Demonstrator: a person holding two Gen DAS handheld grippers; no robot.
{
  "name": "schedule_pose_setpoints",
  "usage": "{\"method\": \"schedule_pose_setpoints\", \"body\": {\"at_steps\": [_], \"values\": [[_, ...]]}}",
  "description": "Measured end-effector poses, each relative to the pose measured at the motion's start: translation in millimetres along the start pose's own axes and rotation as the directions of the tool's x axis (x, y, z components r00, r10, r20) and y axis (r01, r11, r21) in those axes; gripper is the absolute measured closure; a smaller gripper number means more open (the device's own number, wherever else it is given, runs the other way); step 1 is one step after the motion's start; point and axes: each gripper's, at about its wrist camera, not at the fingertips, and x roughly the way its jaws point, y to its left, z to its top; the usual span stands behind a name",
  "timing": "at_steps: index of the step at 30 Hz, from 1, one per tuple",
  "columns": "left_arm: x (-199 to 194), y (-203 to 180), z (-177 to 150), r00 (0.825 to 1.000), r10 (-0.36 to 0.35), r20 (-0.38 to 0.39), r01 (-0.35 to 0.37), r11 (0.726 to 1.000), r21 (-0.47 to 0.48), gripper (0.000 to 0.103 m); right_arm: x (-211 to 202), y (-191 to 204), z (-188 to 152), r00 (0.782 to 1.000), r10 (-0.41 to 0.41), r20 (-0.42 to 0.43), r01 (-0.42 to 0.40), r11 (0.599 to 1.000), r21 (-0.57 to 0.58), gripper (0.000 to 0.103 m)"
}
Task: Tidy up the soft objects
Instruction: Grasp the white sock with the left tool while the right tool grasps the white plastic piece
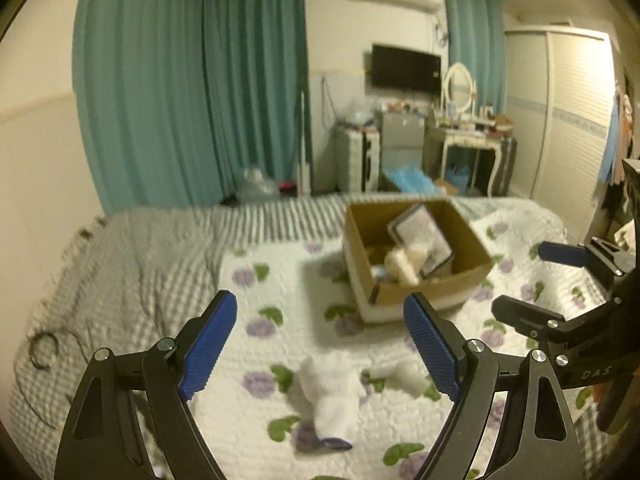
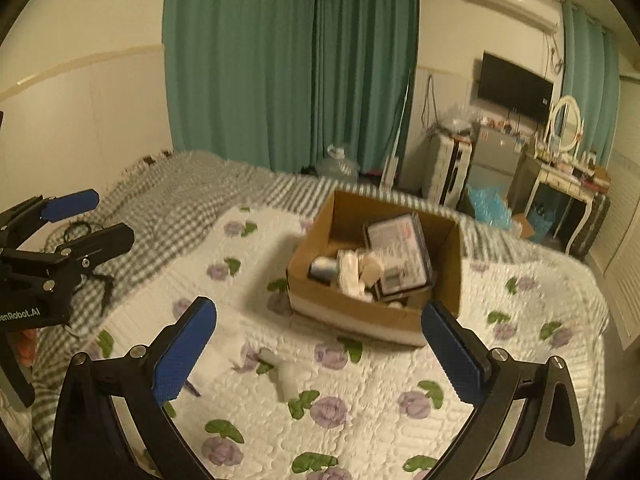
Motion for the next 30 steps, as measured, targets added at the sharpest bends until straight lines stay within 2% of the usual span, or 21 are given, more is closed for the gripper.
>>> {"method": "schedule_pose_setpoints", "body": {"at_steps": [5,10,12,19,21,22,24,27,30], "values": [[42.3,3.5,-31.9,0.994,-0.013,-0.109,0.008,0.999,-0.048,0.016,55.9,-1.2,-26.2,0.993,-0.001,-0.116,0.000,1.000,-0.008,0.000],[82.0,2.5,-60.0,0.977,-0.016,-0.212,-0.001,0.997,-0.082,0.016,103.8,0.0,-54.6,0.977,0.033,-0.211,-0.034,0.999,-0.002,0.002],[94.8,1.1,-70.7,0.967,-0.033,-0.253,0.011,0.996,-0.091,0.016,121.0,1.7,-65.7,0.968,0.050,-0.244,-0.052,0.999,-0.003,0.014],[124.4,-5.7,-94.6,0.943,-0.038,-0.331,0.010,0.996,-0.087,0.016,158.5,6.7,-89.3,0.937,0.128,-0.325,-0.130,0.991,0.014,0.039],[130.2,-5.3,-98.5,0.937,-0.039,-0.348,0.010,0.996,-0.086,0.016,164.5,10.2,-92.7,0.929,0.142,-0.341,-0.148,0.989,0.009,0.051],[133.8,-6.5,-101.8,0.932,-0.036,-0.360,0.007,0.997,-0.080,0.016,168.1,12.0,-95.0,0.923,0.156,-0.352,-0.163,0.987,0.009,0.054],[140.4,-6.0,-106.0,0.926,-0.017,-0.378,-0.010,0.998,-0.067,0.016,172.2,14.0,-96.5,0.914,0.180,-0.364,-0.188,0.982,0.013,0.070],[148.3,-5.7,-111.5,0.913,-0.008,-0.408,-0.019,0.998,-0.061,0.016,176.2,16.8,-97.4,0.910,0.190,-0.367,-0.202,0.979,0.008,0.078],[153.6,-7.4,-116.0,0.904,-0.017,-0.427,-0.013,0.998,-0.067,0.016,173.7,12.2,-95.0,0.918,0.196,-0.346,-0.200,0.979,0.022,0.079]]}}
